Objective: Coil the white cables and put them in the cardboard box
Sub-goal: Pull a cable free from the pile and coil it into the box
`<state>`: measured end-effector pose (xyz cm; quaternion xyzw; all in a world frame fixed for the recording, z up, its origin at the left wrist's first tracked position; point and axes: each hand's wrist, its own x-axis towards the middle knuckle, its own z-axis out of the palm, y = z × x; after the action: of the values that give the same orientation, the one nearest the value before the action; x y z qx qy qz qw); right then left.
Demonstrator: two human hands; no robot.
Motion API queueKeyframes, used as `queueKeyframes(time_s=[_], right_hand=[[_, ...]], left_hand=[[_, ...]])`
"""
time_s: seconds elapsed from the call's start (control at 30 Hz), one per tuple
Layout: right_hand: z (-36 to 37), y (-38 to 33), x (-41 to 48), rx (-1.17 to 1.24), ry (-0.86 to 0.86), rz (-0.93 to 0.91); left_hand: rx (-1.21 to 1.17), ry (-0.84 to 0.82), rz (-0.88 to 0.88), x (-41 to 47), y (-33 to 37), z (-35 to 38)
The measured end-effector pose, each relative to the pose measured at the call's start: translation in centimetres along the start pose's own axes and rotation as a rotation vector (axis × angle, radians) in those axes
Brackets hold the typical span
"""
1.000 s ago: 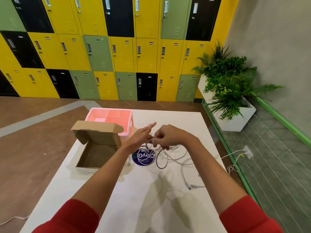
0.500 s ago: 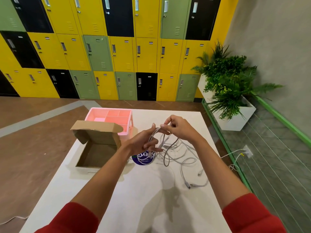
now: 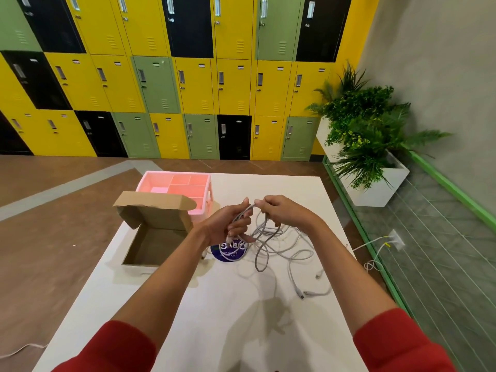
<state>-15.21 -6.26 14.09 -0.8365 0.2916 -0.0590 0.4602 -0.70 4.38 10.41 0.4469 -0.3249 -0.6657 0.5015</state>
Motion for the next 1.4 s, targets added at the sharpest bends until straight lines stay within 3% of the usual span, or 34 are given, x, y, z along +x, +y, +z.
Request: queueKeyframes(time_s=[0.7,0.97,1.17,1.4], right_hand=[[1.2,0.6,-0.2,0.218,0.051,0.015],[1.9,1.5,0.3,-0.087,0.211,-0.115],[2.6,2.5,0.3,-0.266,0.278,-0.212],[2.8,3.5,0.5,-0.03,0.341,-0.187]], left_hand=[[-0.025,0.171,0.053,0.9,0.2,1.3],[-0.177,0.17,0.044,1.4,-0.1,0.9],[-0.152,0.136,0.069,1.4,-0.1,1.2],[-0.264,0.032,0.162,0.8,-0.1,1.2]])
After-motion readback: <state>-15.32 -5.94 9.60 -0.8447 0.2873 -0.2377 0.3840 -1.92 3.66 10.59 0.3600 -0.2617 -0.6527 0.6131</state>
